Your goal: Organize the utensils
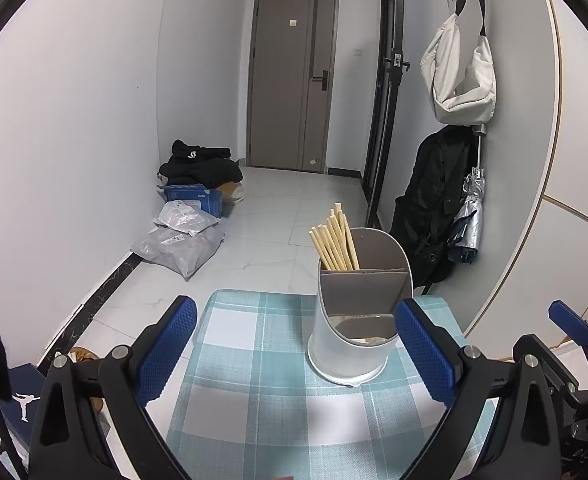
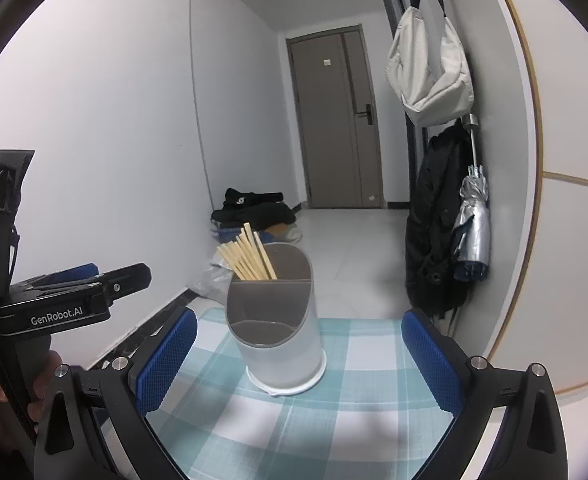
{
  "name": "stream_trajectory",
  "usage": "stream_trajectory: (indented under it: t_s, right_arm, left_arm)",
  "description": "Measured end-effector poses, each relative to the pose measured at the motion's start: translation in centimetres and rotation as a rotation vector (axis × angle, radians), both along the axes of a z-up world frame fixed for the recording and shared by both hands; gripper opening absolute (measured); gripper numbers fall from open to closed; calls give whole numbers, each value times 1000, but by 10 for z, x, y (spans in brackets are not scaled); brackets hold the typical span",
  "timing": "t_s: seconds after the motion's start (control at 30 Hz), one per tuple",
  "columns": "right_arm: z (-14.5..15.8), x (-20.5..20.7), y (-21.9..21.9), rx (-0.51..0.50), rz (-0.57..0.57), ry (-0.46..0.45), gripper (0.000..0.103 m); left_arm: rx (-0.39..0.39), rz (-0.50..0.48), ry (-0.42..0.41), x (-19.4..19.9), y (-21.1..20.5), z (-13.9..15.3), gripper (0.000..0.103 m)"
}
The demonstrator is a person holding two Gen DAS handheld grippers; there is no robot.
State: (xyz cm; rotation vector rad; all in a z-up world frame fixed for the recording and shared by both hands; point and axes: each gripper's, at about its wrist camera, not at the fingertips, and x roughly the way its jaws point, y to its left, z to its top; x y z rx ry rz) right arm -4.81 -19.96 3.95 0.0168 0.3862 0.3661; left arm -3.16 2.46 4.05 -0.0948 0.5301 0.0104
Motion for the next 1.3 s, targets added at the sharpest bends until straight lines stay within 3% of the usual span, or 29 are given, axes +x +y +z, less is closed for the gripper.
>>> stream_trajectory:
  t_s: [1.3]
  right_arm:
    - [-3, -1, -6, -2, -32, 15, 103]
  left_arm:
    - [-19, 14, 21, 2, 1, -6, 98]
